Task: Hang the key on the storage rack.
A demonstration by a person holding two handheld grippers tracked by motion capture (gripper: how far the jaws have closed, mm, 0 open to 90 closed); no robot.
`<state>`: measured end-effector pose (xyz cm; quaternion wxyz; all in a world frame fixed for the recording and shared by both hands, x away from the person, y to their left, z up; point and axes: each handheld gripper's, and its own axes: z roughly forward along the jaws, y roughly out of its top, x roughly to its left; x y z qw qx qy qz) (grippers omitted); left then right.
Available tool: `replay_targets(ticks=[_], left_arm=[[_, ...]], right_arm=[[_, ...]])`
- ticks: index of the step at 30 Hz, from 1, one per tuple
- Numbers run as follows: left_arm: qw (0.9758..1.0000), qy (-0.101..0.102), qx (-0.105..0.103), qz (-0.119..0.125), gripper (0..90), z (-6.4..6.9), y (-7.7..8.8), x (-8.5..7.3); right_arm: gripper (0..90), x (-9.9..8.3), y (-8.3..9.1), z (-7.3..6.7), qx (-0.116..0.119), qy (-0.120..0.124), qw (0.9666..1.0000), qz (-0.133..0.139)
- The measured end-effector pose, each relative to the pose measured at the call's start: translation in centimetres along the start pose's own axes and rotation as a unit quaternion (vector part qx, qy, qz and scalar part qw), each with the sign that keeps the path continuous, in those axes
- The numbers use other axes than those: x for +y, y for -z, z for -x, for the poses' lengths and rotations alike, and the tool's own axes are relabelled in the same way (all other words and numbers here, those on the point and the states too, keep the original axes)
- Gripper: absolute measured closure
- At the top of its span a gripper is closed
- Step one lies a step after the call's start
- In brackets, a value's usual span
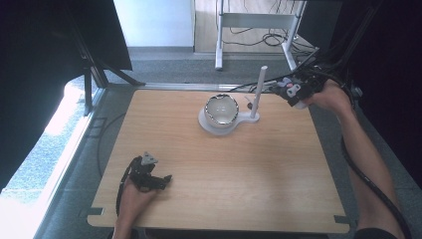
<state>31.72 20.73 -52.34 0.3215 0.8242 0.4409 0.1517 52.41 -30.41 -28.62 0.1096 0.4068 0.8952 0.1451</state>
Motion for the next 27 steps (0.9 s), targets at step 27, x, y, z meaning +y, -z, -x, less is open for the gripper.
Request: replay_targets(ticks=[27], left_arm=[[1.0,0.0,0.0,0.0,0.0,0.0,0.0,0.0]], right_arm=[[44.9,2.8,0.4,-1.7,0.011,0.01,0.9997,0.022]])
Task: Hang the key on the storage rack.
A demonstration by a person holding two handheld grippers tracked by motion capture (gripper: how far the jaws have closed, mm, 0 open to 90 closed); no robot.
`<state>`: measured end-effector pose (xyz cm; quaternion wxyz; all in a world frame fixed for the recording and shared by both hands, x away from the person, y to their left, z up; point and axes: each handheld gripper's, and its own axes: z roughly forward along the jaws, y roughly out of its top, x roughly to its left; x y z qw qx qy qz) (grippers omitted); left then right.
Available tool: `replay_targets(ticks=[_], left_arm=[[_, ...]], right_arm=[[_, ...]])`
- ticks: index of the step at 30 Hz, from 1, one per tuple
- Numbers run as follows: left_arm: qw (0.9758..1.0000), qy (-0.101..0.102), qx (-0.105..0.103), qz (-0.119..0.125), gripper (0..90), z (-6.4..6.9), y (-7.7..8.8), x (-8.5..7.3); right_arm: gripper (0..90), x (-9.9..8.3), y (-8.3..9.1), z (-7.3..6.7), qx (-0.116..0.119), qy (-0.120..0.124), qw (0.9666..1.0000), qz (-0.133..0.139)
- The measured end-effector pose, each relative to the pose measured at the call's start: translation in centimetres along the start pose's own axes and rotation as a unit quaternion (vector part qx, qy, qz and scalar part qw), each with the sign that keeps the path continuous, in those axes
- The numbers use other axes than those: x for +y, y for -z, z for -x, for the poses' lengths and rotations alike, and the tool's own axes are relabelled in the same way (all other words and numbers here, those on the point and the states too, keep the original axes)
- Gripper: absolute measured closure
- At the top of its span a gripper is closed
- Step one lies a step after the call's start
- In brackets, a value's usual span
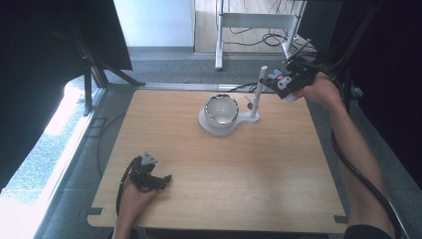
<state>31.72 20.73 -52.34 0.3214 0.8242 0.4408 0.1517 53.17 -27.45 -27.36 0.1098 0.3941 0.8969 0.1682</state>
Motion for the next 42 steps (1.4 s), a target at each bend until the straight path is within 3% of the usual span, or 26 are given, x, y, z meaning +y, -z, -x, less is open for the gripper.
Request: replay_targets(ticks=[11,21,37,41,42], left_arm=[[1.0,0.0,0.0,0.0,0.0,0.0,0.0,0.0],[1.0,0.0,0.001,0.001,0.0,0.0,0.0,0.0],[1.0,0.0,0.001,0.0,0.0,0.0,0.0,0.0],[1.0,0.0,0.001,0.0,0.0,0.0,0.0,0.0],[1.0,0.0,0.001,0.0,0.0,0.0,0.0,0.0]], right_arm=[[44.7,-0.5,-2.5,-0.7,0.017,0.009,0.9996,-0.022],[44.2,-1.2,-5.0,-0.5,0.017,0.006,0.9989,-0.044],[42.9,-1.5,-9.0,-0.3,0.018,0.007,0.9991,-0.039],[39.7,-1.5,-9.7,-0.6,0.018,0.016,0.999,-0.037],[34.6,-1.5,-10.0,-0.8,0.018,0.026,0.9989,-0.036]])
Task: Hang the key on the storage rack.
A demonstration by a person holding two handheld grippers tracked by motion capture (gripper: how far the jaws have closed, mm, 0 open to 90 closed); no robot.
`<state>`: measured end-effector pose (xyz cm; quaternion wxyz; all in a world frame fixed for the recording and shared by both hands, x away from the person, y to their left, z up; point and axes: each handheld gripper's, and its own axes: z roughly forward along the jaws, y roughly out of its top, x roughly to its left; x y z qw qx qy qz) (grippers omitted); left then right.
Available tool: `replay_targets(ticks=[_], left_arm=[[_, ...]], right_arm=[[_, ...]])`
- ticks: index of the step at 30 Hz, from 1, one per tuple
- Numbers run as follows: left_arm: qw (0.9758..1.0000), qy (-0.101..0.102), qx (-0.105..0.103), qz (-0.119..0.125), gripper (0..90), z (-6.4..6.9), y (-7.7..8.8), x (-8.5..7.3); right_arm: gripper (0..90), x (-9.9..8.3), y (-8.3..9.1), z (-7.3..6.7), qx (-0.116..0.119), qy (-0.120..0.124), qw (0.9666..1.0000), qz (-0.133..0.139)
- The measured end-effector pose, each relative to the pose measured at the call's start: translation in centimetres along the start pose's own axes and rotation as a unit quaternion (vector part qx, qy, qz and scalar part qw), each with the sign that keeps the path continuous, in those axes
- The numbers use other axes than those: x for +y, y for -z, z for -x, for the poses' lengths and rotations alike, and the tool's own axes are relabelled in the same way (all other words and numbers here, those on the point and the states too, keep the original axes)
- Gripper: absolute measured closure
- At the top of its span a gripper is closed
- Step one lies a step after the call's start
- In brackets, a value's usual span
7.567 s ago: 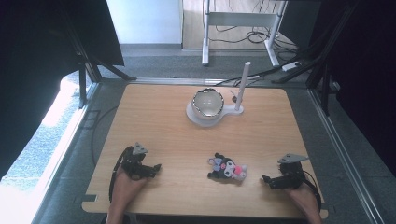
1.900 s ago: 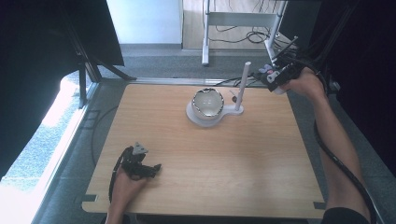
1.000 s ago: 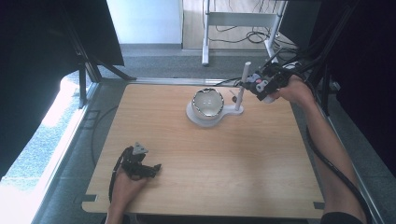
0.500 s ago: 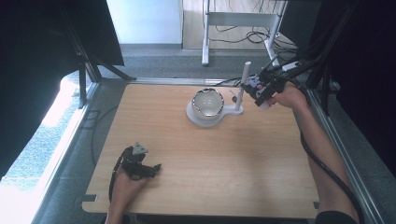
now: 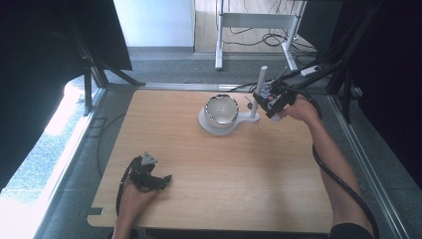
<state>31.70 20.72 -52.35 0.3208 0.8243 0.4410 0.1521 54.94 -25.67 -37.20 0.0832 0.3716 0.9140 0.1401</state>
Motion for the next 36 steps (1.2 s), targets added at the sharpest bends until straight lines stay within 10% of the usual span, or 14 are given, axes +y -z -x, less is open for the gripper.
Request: replay_targets(ticks=[16,36], left_arm=[[1.0,0.0,0.0,0.0,0.0,0.0,0.0,0.0],[1.0,0.0,0.0,0.0,0.0,0.0,0.0,0.0]], right_arm=[[15.3,-0.5,0.8,-1.4,-0.02,0.046,0.9987,0.003],[13.4,-2.6,2.7,-2.2,-0.037,0.076,0.9962,-0.021]])
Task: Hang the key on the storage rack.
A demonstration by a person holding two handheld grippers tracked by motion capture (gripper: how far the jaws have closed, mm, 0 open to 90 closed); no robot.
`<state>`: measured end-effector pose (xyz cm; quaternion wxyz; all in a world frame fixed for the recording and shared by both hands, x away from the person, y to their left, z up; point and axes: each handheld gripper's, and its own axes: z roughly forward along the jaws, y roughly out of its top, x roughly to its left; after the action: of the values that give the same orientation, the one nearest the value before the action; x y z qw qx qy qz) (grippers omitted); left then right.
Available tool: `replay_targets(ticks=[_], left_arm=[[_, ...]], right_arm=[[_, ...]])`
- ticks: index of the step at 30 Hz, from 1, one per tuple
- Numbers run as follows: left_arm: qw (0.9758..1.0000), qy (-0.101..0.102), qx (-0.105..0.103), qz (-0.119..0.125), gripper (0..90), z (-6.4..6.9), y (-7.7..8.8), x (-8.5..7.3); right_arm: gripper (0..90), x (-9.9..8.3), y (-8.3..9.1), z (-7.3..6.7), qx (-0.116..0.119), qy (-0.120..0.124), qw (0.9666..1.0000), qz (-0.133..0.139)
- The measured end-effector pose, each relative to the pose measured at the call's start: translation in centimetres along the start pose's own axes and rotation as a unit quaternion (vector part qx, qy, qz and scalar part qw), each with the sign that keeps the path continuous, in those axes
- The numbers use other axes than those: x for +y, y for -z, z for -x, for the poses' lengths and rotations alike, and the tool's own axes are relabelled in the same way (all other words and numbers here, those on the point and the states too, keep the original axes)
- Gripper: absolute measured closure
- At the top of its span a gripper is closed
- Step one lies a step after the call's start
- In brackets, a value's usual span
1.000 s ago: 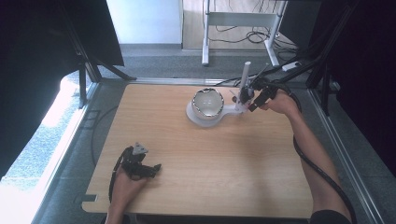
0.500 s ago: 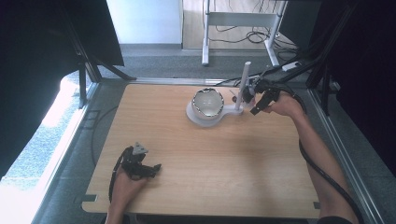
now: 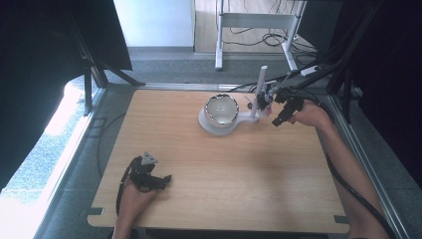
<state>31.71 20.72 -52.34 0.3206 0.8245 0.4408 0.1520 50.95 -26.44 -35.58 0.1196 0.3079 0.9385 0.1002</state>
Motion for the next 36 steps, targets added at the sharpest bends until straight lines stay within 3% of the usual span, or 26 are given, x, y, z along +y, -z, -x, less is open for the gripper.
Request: replay_targets(ticks=[16,36], left_arm=[[1.0,0.0,0.0,0.0,0.0,0.0,0.0,0.0],[1.0,-0.001,0.0,0.0,0.0,0.0,0.0,0.0]], right_arm=[[12.7,-1.4,0.7,-2.0,-0.004,0.026,0.9996,-0.003],[13.0,-4.2,1.3,-4.5,0.006,0.025,0.9992,0.029]])
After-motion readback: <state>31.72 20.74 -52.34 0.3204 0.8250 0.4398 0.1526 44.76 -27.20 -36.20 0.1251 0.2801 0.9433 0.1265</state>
